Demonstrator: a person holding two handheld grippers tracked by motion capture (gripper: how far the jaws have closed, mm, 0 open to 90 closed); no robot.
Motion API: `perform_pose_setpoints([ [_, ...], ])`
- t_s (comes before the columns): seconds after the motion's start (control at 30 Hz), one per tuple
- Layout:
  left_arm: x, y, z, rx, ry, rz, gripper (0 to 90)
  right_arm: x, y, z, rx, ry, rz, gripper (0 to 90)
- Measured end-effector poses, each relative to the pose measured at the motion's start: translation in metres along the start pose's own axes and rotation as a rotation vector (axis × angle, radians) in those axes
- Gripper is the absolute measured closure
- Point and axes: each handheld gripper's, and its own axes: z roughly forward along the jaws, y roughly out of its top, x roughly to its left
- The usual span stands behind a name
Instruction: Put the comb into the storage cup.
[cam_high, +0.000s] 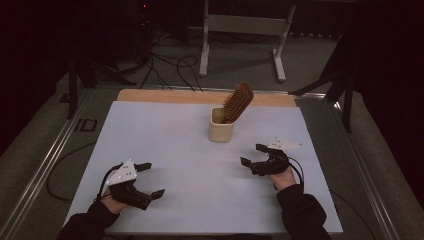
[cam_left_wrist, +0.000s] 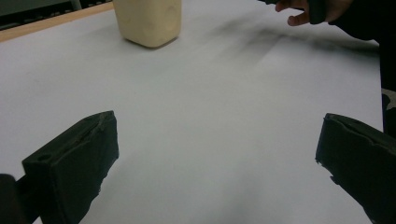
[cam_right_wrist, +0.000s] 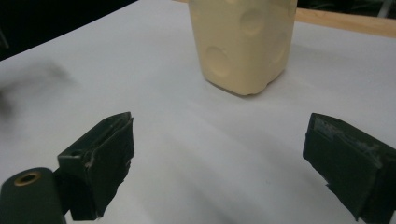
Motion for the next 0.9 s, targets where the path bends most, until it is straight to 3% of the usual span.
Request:
perform_pose_setpoints([
  [0.33, 0.001, -0.002, -0.003, 0.0, 0.009, -0.003, 0.1, 0.008, -0.016, -0.015, -0.012, 0.01, -0.022, 8.5],
  [0.9, 0.004, -0.012, -0.022, 0.003, 0.044, -0.017, 0.0, 0.016, -0.038, -0.041, -0.01, -0.053, -0.058, 8.5],
])
